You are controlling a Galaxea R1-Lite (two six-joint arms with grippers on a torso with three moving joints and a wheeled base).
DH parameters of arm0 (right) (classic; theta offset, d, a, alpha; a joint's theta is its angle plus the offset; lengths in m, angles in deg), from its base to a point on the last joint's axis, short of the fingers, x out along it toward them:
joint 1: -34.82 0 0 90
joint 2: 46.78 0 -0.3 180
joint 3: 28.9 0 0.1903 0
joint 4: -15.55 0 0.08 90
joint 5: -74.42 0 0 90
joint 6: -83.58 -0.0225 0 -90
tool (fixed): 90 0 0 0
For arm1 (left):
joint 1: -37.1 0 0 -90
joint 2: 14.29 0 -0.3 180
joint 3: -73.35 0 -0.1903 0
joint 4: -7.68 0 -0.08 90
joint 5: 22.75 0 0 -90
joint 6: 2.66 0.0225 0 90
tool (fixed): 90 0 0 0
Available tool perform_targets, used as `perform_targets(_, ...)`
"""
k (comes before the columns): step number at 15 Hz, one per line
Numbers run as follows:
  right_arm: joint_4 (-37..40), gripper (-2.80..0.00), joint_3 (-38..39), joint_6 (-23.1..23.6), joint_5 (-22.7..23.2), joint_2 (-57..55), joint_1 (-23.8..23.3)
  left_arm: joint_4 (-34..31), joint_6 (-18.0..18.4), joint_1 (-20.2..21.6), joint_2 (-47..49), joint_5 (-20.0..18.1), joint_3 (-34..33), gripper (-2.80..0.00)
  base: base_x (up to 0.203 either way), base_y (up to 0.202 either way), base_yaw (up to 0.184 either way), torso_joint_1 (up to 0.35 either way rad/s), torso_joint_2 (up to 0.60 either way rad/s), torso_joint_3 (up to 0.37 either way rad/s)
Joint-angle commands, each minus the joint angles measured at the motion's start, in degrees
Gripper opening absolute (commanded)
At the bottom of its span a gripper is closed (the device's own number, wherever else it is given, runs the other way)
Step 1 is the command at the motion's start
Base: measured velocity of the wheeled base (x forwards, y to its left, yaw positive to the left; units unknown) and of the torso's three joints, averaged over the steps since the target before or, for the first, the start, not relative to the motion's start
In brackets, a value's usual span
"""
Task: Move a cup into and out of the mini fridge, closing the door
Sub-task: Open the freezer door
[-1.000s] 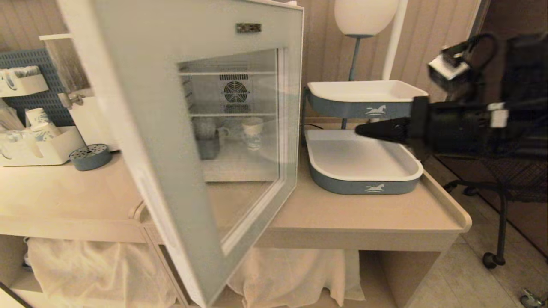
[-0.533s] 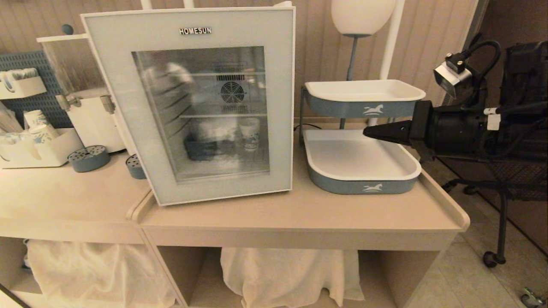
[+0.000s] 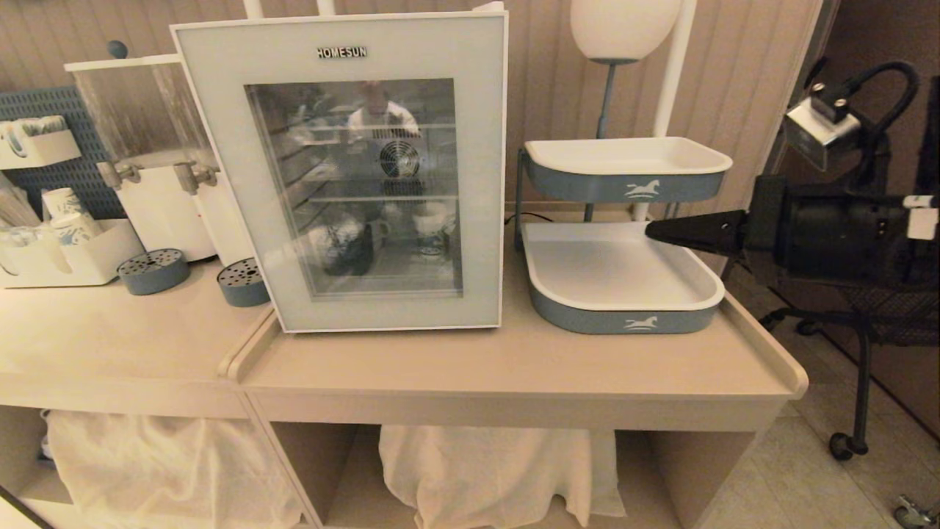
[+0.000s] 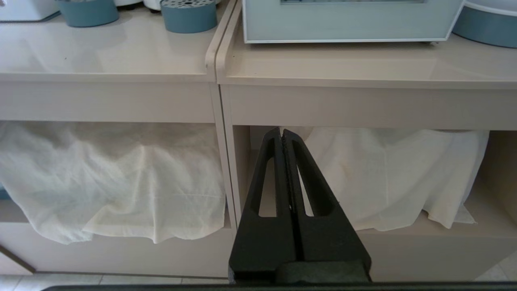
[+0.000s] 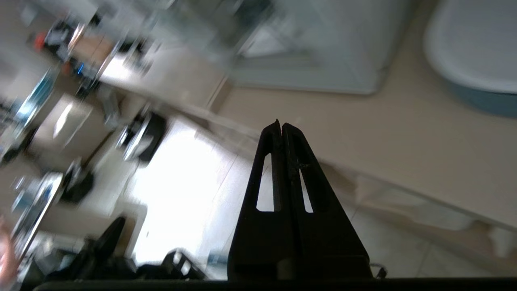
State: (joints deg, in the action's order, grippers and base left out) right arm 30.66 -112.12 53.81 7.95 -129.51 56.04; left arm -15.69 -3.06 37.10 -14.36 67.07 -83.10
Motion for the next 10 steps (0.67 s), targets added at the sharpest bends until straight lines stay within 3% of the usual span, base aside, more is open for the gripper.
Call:
perform_targets(1,0.72,-2.8,1.12,-0.22,-1.31,5.7,-0.33,0.0,-0.04,0.01,-0.01,0.01,-0.01,-2.8,0.0,0.0,0.0,0.0,0.0,0.0)
perform_targets(6,13.52,-2.8,1.47,-1.18,-22.6,18.82,-0.6,0.0,-0.04,0.09,-0.01,0.01,-0.01,-2.8,0.0,0.0,0.0,0.0,0.0,0.0)
perform_targets(10,27.68,-2.8,0.22,-3.26,-44.09,37.01,-0.81,0.0,-0.04,0.0,-0.01,0.01,-0.01,-2.8,0.0,0.0,0.0,0.0,0.0,0.0)
